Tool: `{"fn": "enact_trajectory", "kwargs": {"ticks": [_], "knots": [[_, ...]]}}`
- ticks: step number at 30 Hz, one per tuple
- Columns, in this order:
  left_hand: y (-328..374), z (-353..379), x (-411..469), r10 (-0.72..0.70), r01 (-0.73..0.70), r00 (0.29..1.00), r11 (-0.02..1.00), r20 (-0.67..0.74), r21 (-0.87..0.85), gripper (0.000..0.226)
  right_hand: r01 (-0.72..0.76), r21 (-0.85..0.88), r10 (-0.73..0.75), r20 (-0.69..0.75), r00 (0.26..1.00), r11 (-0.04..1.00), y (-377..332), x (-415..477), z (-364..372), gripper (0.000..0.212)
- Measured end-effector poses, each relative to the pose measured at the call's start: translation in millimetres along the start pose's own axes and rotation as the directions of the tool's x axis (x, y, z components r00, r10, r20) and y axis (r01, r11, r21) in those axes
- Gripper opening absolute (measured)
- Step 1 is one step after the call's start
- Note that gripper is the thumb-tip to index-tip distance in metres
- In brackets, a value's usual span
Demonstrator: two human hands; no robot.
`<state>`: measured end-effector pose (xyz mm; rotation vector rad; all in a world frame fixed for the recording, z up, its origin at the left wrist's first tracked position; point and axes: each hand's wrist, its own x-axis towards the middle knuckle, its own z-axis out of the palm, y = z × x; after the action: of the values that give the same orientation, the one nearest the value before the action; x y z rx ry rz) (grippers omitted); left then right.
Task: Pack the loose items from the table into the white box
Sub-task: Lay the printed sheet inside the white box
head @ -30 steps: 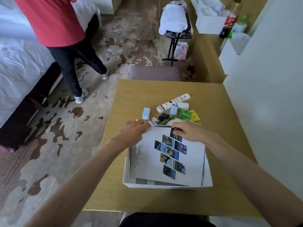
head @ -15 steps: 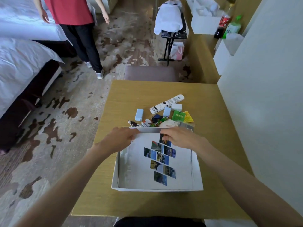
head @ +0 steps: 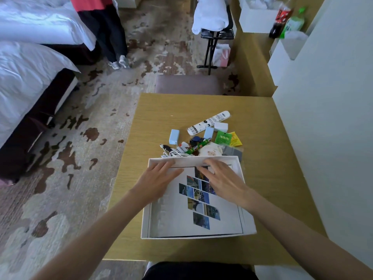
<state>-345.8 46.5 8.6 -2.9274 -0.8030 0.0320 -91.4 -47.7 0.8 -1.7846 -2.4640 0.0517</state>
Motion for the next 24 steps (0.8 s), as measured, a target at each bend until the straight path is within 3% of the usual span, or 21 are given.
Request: {"fn": "enact_trajectory", "kwargs": {"ticks": [2, 4, 8, 11, 17, 20, 22, 24], "knots": [[4.4, 3.9, 0.1, -0.018, 0.020, 0.992, 1.000, 0.126, -0.016, 0.061, 0.043, -0.029, -0.042, 0.014, 0.999, 0.999, 3.7, -4.0, 4.4, 0.060], [10.2, 6.1, 5.5, -0.076, 0.088, 0.952, 0.996, 0.296, -0.027, 0.065, 0.044, -0.013, -0.042, 0.143, 0.989, 0.999, 7.2, -5.3, 9.6, 0.055], [25.6, 13.9, 15.9, -0.130, 0.189, 0.855, 0.979, 0.501, -0.070, 0.081, -0.010, 0.003, 0.008, 0.409, 0.913, 1.000, 9.8, -3.7, 18.4, 0.067], [37.2, 26.0, 14.4, -0.120, 0.229, 0.799, 0.967, 0.590, -0.114, 0.094, -0.017, -0.004, 0.016, 0.509, 0.860, 1.000, 9.9, -5.6, 23.2, 0.081], [44.0, 33.6, 11.6, -0.087, 0.226, 0.753, 0.965, 0.652, -0.132, 0.109, -0.020, 0.006, 0.011, 0.649, 0.761, 1.000, 5.1, -15.5, 22.3, 0.100], [45.5, 21.9, 6.6, -0.076, 0.244, 0.760, 0.954, 0.645, -0.176, 0.098, -0.007, 0.063, -0.034, 0.628, 0.777, 0.998, 3.3, -16.3, 11.3, 0.087], [43.7, 12.1, 5.2, -0.124, 0.338, 0.814, 0.896, 0.567, -0.289, 0.072, -0.061, 0.201, -0.051, 0.511, 0.858, 0.978, 5.8, -10.3, -1.1, 0.062], [39.3, 0.8, 6.6, -0.249, 0.441, 0.871, 0.777, 0.424, -0.450, 0.047, -0.113, 0.341, -0.003, 0.320, 0.947, 0.933, 12.2, 0.3, -15.7, 0.044]]}}
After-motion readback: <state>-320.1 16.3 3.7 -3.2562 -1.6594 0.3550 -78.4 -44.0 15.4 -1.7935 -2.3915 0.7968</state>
